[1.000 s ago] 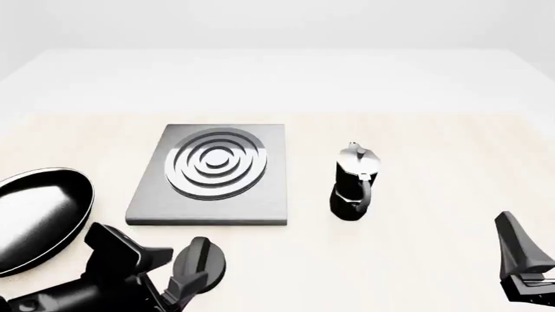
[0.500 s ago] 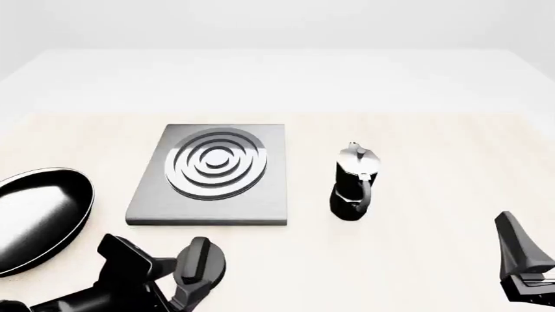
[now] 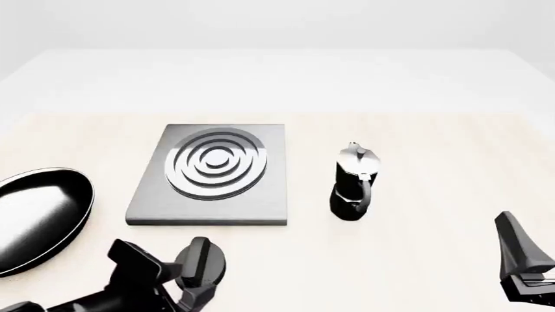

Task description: Turn on the stove and put the frying pan on it.

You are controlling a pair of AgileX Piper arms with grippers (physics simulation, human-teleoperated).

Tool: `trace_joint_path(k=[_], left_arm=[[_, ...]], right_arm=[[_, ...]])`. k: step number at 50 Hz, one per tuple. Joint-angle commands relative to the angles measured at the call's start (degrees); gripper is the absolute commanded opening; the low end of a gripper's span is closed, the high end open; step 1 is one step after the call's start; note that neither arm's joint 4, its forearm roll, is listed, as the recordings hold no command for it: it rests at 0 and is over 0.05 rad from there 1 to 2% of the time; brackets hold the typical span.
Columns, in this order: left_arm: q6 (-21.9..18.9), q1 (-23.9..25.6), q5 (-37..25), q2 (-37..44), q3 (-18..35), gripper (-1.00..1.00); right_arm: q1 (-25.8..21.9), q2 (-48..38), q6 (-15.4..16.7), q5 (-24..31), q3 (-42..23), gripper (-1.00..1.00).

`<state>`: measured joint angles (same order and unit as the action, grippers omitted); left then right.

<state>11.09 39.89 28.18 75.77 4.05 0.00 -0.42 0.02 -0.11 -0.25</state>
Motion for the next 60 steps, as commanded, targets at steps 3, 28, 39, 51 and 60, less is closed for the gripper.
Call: trace_joint_path(k=[3,28,39,51,60], left_arm=[[1.9,1.8,2.7,2.8,0.0,1.0],[4.3,5.9,1.5,2.9,2.9,1.0],[4.8,6.6,4.8,7.3,4.6,1.0],[6.4,7.5,1.7,5.3,6.5,1.0],[4.9,7.4,0.0,1.3,5.1,1.0]], right_arm=[[0.0,0.0,0.0,0.0,0.0,1.0],[0.0,0.0,0.0,0.0,0.0,1.0],[0.0,0.0,0.0,0.0,0.0,1.0],[0.0,0.0,0.0,0.0,0.0,1.0],[0.0,0.0,0.0,0.0,0.0,1.0]])
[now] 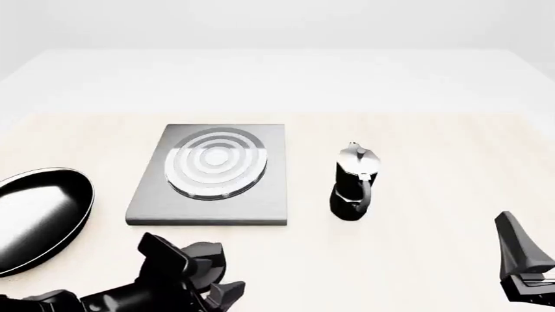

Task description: Turn on the stove and put the frying pan on it.

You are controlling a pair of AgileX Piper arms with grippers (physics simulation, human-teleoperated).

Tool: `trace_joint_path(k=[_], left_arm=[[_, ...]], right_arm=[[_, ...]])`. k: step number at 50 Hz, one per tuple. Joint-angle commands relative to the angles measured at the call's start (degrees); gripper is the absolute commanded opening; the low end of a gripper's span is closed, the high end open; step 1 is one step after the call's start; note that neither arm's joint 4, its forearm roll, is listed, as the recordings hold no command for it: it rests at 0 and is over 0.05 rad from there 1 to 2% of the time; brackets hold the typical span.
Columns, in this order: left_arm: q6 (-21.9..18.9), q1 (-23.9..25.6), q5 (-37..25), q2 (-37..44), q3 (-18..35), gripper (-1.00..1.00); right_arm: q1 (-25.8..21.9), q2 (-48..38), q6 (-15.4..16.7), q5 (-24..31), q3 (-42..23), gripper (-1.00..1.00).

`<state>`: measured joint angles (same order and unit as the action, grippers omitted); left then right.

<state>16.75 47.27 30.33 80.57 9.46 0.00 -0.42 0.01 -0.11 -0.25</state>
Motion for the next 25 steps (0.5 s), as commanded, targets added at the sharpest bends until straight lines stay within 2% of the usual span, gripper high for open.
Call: trace_joint_path(k=[1,6,8,10,15,16,17,22,25], left_arm=[[-0.6,0.0,-3.6,-5.2,-0.3,1.0],[0.0,0.5,-9.7,-12.7,-0.1,1.0],[-1.8,-0.3,-13.2,-16.6,0.4,1.0],[-1.6,-0.5,-15.9,-18.9,0.9,1.0],[-4.1,-2.7,-25.2,-28.8,3.0,1.0],[-4.1,-2.7,-25.4,-28.9,3.1,1.0],[-5.5,-3.8,-28.1,-31.7,3.8,1.0],[-6.9,-5.1,-34.1,-37.4,5.9,1.0],[-8.0,-8.0,-36.9,-40.4,6.6,1.0]], right_arm=[[0.0,0.0,0.0,0.0,0.0,1.0],[0.0,0.0,0.0,0.0,0.0,1.0],[0.0,0.0,0.0,0.0,0.0,1.0],[0.0,0.0,0.0,0.0,0.0,1.0],[0.0,0.0,0.0,0.0,0.0,1.0],[0.0,0.0,0.0,0.0,0.0,1.0],[0.0,0.0,0.0,0.0,0.0,1.0],[0.0,0.0,0.0,0.0,0.0,1.0],[0.0,0.0,0.0,0.0,0.0,1.0]])
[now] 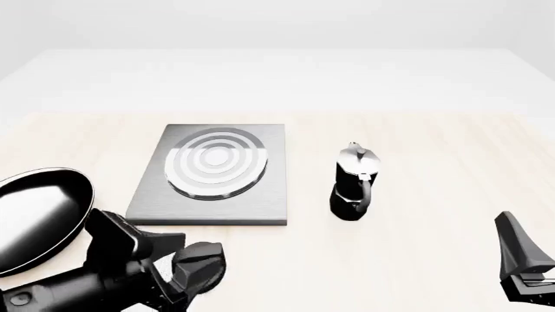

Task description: Turn on the stove and put the frying pan on it.

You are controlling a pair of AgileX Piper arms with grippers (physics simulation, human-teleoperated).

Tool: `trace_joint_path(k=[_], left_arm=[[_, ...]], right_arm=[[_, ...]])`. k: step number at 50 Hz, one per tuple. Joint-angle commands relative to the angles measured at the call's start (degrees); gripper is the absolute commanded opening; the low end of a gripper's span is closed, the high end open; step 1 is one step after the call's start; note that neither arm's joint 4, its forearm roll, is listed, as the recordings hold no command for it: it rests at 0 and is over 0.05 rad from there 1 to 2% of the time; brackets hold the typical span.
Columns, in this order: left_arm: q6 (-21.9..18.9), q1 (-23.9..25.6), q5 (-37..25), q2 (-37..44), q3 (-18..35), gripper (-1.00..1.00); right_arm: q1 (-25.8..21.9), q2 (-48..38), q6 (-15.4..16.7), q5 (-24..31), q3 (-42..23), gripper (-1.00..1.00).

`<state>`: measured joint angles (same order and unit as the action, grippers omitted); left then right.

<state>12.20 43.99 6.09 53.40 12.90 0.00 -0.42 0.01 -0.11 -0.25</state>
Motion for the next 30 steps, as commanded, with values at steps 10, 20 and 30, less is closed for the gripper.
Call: trace_joint_path(k=[10,20,30], left_arm=[[-4.5,-7.7,-15.1,-15.1,3.8,1.0],[-7.3,-10.9,-16.7,-15.6,4.7,1.0],[-9.4,-14.0,-21.0,-18.3,6.0,1.0]], right_arm=[[0.0,0.0,0.0,0.0,0.0,1.0],[0.0,0.0,0.0,0.0,0.0,1.0],[0.0,0.0,0.0,0.0,0.0,1.0]])
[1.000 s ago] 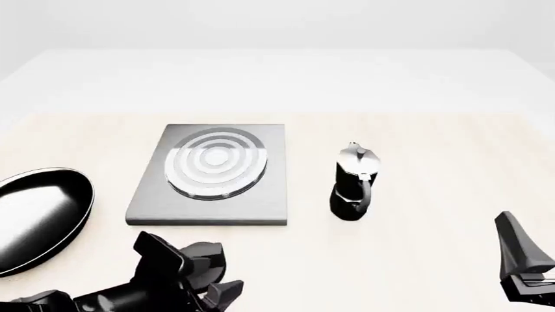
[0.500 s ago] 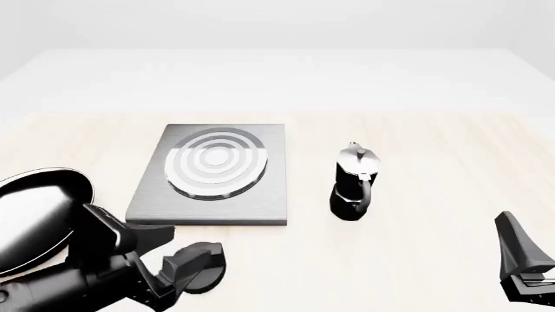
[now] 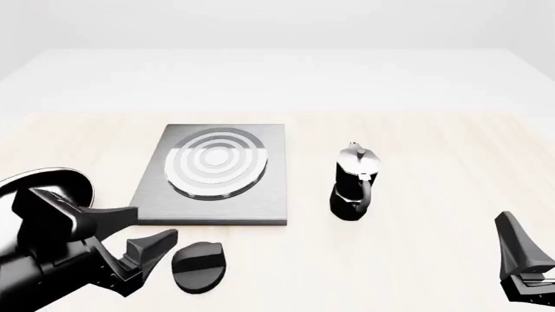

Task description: Turn on the stove and put the frying pan on it.

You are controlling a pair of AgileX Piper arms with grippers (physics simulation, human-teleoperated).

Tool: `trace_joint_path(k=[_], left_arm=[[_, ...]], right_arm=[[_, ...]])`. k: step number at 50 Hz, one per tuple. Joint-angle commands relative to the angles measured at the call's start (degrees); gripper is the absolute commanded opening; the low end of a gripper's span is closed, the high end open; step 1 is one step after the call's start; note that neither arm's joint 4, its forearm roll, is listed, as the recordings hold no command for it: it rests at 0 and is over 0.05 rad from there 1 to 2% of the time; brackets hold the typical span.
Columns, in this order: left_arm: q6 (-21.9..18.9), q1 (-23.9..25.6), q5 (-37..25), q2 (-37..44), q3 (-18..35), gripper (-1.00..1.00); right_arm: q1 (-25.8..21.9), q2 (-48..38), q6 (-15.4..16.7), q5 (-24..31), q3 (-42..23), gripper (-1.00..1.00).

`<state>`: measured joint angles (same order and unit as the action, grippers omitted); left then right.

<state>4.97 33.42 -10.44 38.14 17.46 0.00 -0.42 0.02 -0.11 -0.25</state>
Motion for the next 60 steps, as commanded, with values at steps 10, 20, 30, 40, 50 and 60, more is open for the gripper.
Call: trace_joint_path(k=[10,20,30,40,50,60], left_arm=[[-5.6,-8.7,-11.9,-8.2,3.1,1.0],[-8.5,-14.1,-18.0,-13.2,4.5,1.0],[-11.3,-19.3,-23.8,-17.6,6.0,1.0],[-13.5,-23.9,-27.3,-20.6,6.1,1.0],[-16.0,-29.2,-29.4,-22.4,5.9,1.0],[-16.6,-32.4,-33.1,-25.0,7.8,1.0]], right_arm=[[0.0,0.0,0.0,0.0,0.0,1.0],[0.0,0.0,0.0,0.0,0.0,1.0],[0.0,0.0,0.0,0.0,0.0,1.0],[0.0,0.0,0.0,0.0,0.0,1.0],[0.0,0.0,0.0,0.0,0.0,1.0],[0.0,0.0,0.0,0.0,0.0,1.0]])
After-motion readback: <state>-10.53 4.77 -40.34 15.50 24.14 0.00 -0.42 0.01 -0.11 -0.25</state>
